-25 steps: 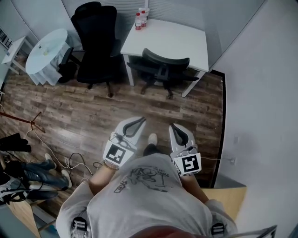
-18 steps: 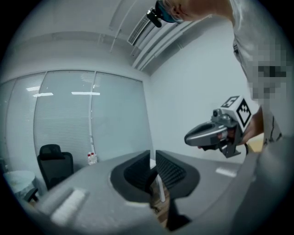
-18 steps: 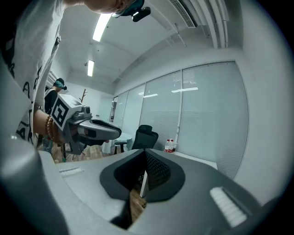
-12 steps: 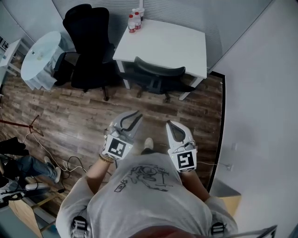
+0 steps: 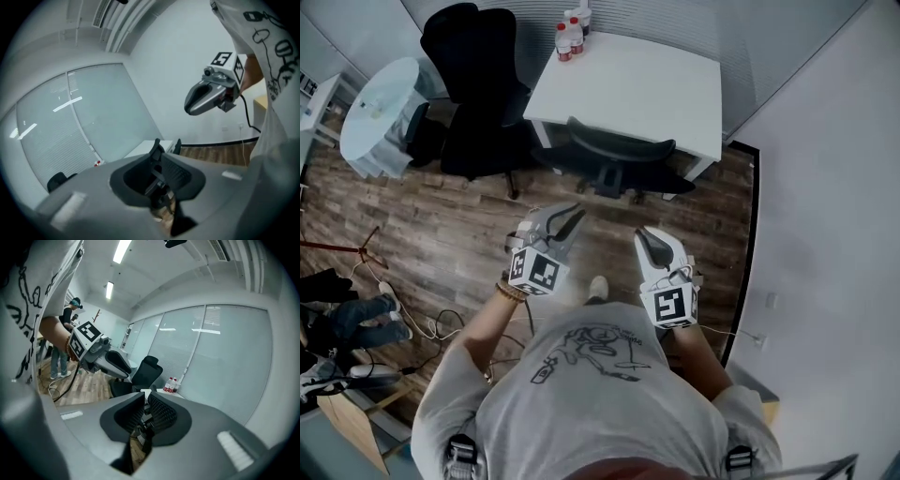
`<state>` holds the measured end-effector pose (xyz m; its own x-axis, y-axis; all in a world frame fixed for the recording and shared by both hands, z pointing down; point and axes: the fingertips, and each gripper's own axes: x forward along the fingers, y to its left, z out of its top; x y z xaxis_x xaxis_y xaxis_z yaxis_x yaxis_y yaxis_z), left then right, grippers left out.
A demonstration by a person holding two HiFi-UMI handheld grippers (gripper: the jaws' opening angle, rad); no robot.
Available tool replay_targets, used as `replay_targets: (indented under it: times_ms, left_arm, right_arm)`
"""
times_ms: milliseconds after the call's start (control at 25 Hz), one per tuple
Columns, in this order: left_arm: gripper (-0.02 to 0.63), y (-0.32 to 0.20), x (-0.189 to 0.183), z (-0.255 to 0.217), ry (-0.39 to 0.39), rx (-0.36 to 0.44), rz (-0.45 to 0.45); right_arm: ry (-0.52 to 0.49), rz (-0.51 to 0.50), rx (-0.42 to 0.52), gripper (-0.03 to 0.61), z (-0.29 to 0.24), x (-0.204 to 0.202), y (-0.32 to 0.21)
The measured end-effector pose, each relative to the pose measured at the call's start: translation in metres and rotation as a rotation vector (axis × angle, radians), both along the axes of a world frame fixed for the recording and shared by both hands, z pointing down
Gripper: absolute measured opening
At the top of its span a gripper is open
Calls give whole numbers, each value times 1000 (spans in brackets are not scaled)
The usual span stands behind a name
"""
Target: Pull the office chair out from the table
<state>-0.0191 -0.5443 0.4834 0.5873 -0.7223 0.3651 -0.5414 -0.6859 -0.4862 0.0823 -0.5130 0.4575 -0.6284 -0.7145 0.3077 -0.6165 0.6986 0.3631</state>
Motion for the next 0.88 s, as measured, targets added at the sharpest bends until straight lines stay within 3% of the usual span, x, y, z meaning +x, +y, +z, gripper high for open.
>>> replay_targets:
  times_ms: [200, 520, 720, 880]
  left_arm:
    - [77, -35, -3, 34, -139, 2, 38]
    - [106, -81, 1, 88, -291, -56, 111]
    - [118, -108, -7, 125, -455, -77, 150]
    - [140, -127, -14, 151, -544, -104, 183]
  right_arm:
    - [116, -41, 14, 65, 27, -1, -33]
    - [233, -63, -69, 108, 78, 7, -87]
    - [328, -98, -94, 123, 115, 11, -116]
    - [423, -123, -124, 149, 150, 16, -133]
